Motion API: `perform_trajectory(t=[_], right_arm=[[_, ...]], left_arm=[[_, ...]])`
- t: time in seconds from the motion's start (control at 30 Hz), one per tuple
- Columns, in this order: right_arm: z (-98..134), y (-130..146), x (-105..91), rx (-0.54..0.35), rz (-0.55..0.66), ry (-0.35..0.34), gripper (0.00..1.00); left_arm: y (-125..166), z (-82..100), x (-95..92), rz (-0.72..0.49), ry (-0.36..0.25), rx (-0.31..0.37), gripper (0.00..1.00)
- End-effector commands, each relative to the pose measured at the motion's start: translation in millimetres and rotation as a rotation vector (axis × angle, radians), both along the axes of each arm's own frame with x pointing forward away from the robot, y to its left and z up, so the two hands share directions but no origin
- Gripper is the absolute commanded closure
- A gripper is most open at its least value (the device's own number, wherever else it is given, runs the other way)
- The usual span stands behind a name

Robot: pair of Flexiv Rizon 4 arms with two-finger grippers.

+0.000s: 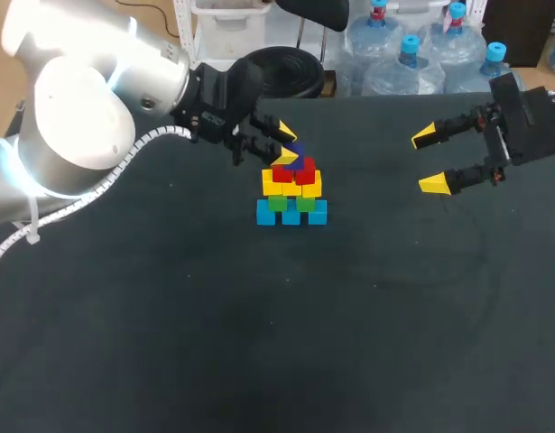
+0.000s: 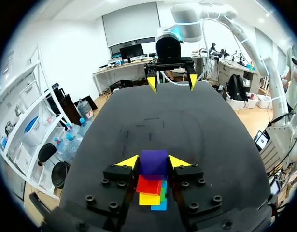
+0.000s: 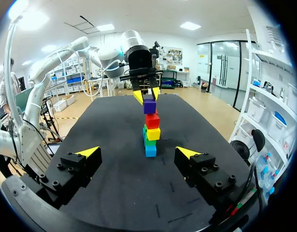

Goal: Place the blue cubes, place green cubes on the blue cubes, place the yellow cubes on the green cubes, then place the red cubes on the yellow cubes, and place purple cube on the red cubes.

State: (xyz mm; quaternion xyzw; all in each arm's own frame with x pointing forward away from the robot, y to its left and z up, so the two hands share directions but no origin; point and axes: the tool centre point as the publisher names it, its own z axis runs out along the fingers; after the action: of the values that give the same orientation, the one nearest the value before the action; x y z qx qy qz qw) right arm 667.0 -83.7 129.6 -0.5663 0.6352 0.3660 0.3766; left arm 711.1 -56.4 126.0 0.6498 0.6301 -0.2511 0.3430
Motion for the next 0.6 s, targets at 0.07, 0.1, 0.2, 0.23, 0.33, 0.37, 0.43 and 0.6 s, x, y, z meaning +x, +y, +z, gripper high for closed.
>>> perform_trajectory(t=[0.07, 0.1, 0.2, 0.23, 0.33, 0.37, 0.43, 0.6], right_arm=[[-0.4, 0.5, 0.0, 0.0, 0.0, -0.001, 0.0], [-0.4, 0.5, 0.0, 0.0, 0.0, -0.001, 0.0], [-0.4, 0.5, 0.0, 0.0, 0.0, -0.001, 0.0], [-0.4, 0.5, 0.0, 0.0, 0.0, -0.001, 0.0], [-0.4, 0.5, 0.0, 0.0, 0.0, -0.001, 0.0], [-0.4, 0.5, 0.0, 0.0, 0.0, -0.001, 0.0], [-0.4, 0.5, 0.0, 0.0, 0.0, -0.001, 0.0], [-0.4, 0.5, 0.0, 0.0, 0.0, -0.001, 0.0]], left_arm=[[-1.5, -0.4, 2.8, -0.003, 0.006, 0.005, 1.0], [-1.6, -0.5, 2.9, -0.003, 0.007, 0.005, 1.0], [-1.6, -0.7, 3.2, -0.003, 0.009, 0.005, 1.0], [-1.6, -0.7, 3.3, -0.003, 0.009, 0.005, 1.0], [-1.6, -1.1, 3.7, -0.002, 0.011, 0.005, 0.92], [-1.4, -1.3, 3.9, -0.002, 0.011, 0.006, 0.91], [-1.0, -1.7, 4.5, -0.002, 0.012, 0.004, 0.91], [-0.4, -2.4, 6.0, -0.001, 0.013, 0.003, 0.92]])
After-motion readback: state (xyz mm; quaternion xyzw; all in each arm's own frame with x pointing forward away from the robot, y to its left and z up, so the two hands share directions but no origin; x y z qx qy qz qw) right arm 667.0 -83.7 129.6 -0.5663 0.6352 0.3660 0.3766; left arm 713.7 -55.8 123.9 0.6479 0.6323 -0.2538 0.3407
